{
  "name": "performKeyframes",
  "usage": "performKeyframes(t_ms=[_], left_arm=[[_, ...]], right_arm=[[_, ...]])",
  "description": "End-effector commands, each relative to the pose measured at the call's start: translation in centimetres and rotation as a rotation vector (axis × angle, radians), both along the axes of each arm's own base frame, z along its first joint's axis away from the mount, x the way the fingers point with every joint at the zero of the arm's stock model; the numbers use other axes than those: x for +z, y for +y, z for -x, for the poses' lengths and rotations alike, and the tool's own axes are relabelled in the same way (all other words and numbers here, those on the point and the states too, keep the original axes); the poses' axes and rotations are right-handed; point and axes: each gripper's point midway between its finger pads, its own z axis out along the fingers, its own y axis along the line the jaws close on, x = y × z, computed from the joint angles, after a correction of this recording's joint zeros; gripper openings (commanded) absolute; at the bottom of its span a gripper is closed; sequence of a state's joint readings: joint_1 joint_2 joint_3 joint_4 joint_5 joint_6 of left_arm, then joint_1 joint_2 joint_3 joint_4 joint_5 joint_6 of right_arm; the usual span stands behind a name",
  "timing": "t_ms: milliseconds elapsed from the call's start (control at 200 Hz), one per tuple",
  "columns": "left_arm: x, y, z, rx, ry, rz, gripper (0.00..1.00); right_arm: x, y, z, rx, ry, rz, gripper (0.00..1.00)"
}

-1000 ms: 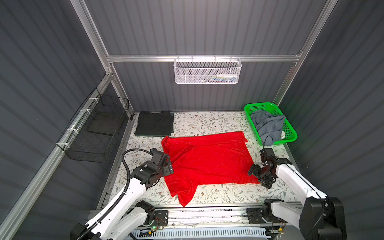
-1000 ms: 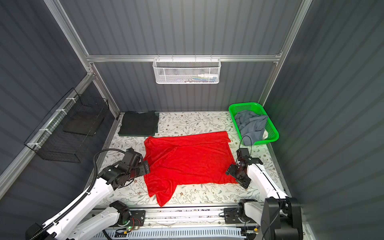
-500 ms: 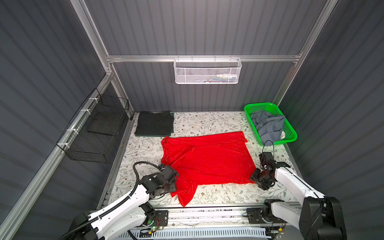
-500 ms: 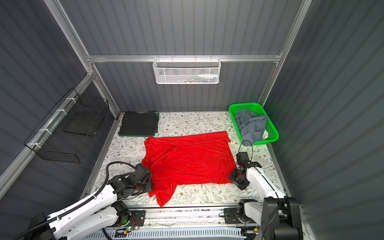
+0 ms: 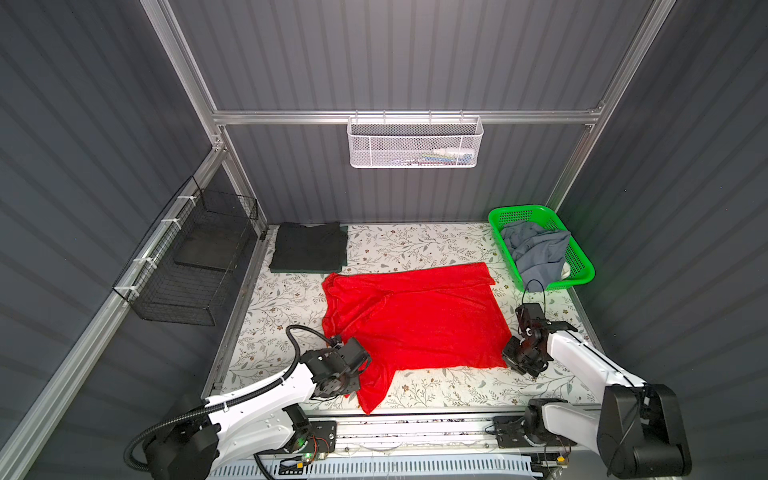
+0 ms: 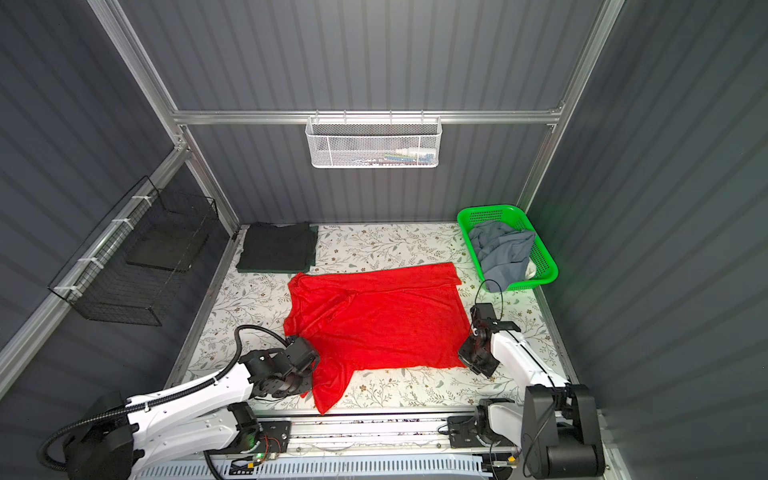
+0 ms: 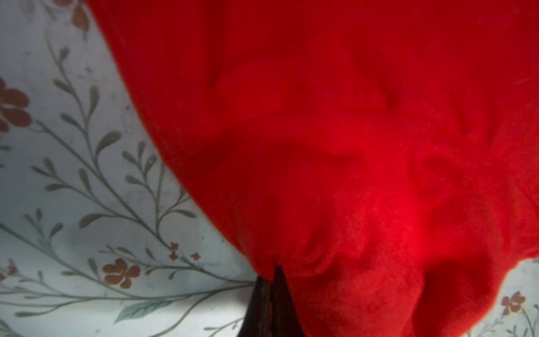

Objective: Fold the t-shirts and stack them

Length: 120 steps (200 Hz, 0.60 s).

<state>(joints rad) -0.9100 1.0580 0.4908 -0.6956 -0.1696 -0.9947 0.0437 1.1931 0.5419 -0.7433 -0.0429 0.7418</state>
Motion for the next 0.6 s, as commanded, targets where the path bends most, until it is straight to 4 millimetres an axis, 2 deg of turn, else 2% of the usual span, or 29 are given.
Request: performKeyframes(t_ms=[0, 115, 260, 415, 490, 595], left_arm=[[1.9, -0.5, -1.1, -0.025, -0.052, -0.010, 0.00], [3.8, -0.4, -1.9, -0.016, -0.096, -0.021, 0.00], [6.0, -1.9, -2.8, -0.042, -0.119, 0.022, 0.00], [8.4, -3.2, -4.1, -0.079, -0.116, 0.066, 0.00], [8.5, -3.3, -4.8, -0.077, -0.094, 0.087, 0.00], [7.6, -3.4, -5.6, -0.041, -0.022, 0.177, 0.00]], right_arm=[[0.2, -0.6, -0.9, 0.029, -0.003, 0.070, 0.01], [1.1, -0.5, -1.8, 0.057, -0.018, 0.100, 0.00], [2.3, -0.4, -3.1, 0.060, -0.057, 0.106, 0.00], [3.9, 0.6, -5.6, 0.092, -0.113, 0.064, 0.00], [4.3, 1.3, -7.2, 0.109, -0.140, 0.029, 0.00], [4.4, 2.2, -9.3, 0.141, -0.126, -0.008, 0.00]])
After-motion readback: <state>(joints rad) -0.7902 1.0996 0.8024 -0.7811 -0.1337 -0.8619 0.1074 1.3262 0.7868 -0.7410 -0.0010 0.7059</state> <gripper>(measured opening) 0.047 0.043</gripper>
